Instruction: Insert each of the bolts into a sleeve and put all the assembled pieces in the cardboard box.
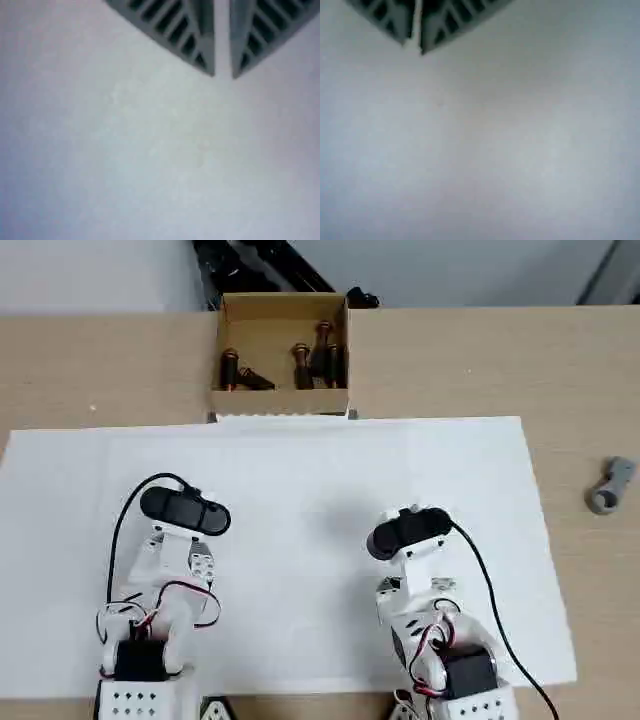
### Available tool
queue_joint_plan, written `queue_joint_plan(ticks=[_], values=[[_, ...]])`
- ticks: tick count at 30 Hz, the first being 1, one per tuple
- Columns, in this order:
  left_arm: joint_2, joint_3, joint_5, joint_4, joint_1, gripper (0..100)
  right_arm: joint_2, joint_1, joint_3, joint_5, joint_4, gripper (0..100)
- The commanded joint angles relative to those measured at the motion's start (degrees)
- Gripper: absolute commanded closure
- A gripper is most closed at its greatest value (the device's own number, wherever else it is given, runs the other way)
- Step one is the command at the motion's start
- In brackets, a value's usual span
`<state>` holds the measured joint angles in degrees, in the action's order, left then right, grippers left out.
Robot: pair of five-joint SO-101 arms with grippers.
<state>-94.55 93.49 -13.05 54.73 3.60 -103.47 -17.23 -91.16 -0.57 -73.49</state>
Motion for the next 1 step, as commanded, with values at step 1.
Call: queue_joint_plan(ticks=[1], values=[[-0.6, -0.4, -0.4, -1.4, -0.2, 99, -0.5, 0.2, 0.4, 0.4, 1.1, 99.1]])
